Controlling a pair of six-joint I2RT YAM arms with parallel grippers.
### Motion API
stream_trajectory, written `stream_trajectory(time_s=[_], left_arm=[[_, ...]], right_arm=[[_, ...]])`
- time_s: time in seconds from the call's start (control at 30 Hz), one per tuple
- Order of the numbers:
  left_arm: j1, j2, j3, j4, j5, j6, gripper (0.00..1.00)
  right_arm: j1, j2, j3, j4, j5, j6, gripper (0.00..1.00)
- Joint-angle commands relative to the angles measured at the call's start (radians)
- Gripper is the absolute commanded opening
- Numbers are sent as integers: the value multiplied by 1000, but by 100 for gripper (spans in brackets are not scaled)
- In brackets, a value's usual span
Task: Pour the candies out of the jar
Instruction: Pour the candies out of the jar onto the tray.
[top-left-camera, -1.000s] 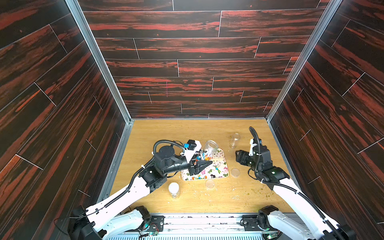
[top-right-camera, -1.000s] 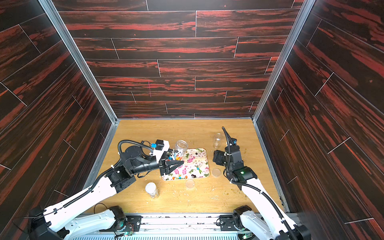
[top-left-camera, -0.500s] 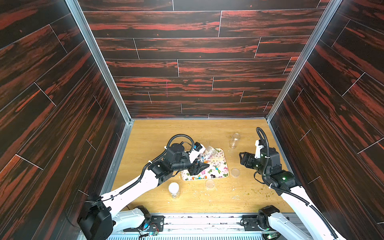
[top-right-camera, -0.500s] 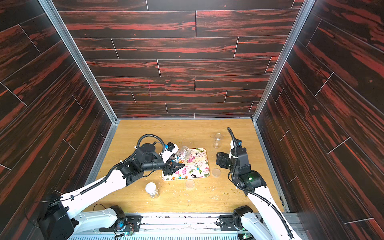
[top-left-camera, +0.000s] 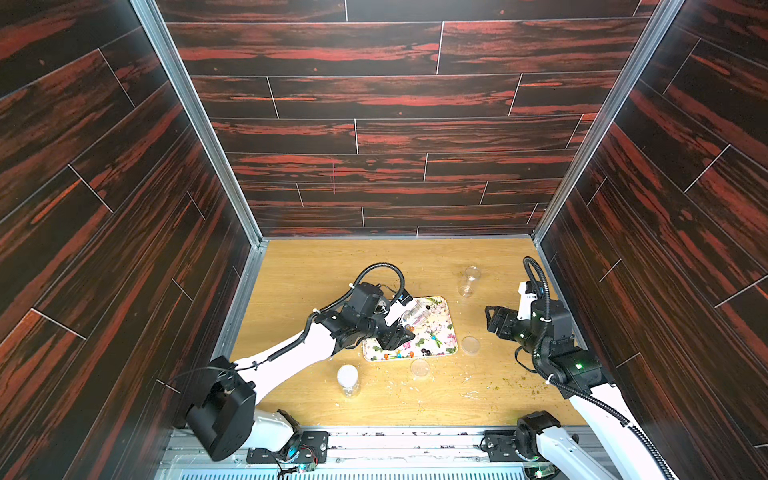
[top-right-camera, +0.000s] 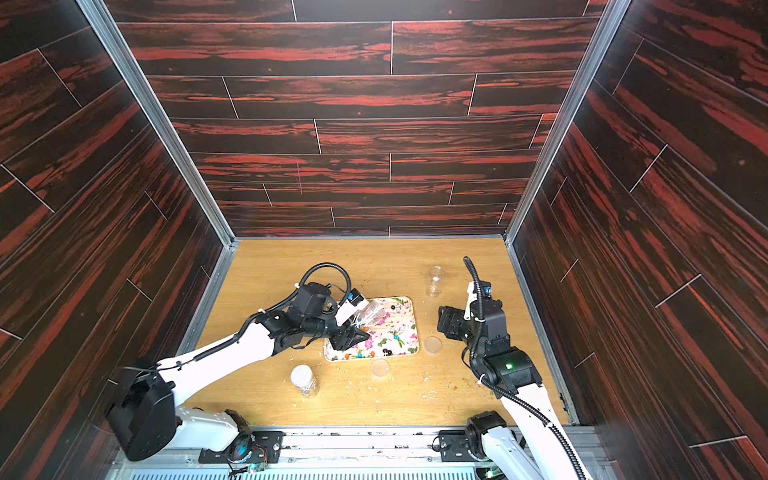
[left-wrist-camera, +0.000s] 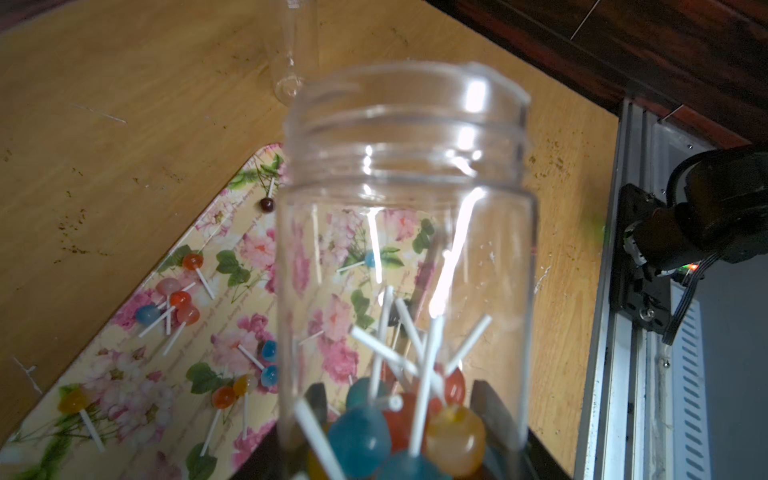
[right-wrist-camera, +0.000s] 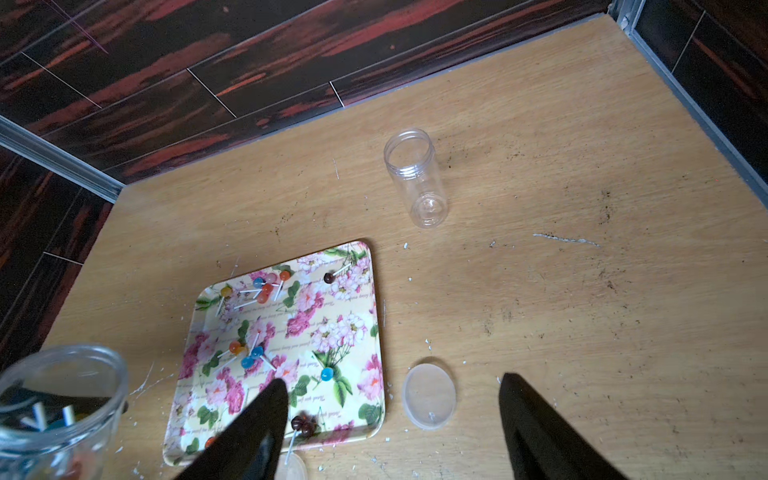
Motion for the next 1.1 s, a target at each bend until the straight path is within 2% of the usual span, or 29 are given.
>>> stream_trajectory(time_s=[0.0, 0.47, 0.83, 1.07], left_arm=[[5, 43, 57, -95, 15, 73, 56], [6, 273, 227, -365, -11, 188, 56], [6, 363, 289, -488, -162, 213, 57], [6, 419, 378, -608, -245, 258, 57]], right_arm=[[-8, -21, 18, -23, -9, -14, 82], [-11, -80, -18, -61, 6, -11, 83], [-14, -70, -27, -53, -16, -7, 83], [-14, -87, -65, -47, -44, 20, 83]])
